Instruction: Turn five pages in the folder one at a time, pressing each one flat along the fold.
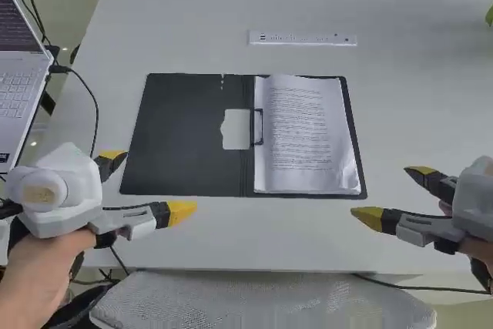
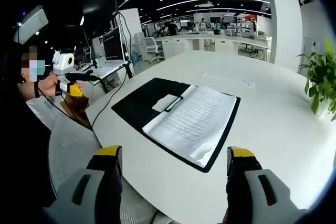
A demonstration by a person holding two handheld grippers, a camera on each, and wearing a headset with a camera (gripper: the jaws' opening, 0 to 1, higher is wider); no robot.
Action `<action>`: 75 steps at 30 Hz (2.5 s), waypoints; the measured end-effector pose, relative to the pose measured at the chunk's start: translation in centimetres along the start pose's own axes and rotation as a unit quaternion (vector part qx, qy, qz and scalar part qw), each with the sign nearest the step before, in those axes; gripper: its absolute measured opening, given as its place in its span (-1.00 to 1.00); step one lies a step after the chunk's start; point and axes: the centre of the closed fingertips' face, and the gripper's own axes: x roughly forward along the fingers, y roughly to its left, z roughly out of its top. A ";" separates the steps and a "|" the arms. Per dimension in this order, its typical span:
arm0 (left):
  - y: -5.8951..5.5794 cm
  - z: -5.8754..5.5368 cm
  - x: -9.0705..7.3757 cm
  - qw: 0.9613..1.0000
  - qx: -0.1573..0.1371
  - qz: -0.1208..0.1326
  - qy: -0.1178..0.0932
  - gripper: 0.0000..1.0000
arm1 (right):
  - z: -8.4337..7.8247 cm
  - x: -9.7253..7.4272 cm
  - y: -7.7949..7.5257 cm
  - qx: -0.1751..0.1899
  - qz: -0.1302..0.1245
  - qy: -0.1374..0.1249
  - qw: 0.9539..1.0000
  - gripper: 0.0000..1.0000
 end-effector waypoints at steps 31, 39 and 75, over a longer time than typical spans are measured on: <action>0.3 -0.2 -0.5 1.000 -0.003 0.005 -0.001 0.88 | -0.9 -0.3 -0.2 0.006 -0.001 0.017 1.000 0.56; 0.5 -0.3 -0.5 1.000 -0.003 0.006 0.000 0.88 | -1.0 -0.3 -0.4 0.012 -0.002 0.017 1.000 0.54; -1.3 2.6 3.3 0.999 0.029 -0.036 0.003 0.86 | -1.6 -0.5 -0.9 0.021 -0.012 0.023 0.999 0.51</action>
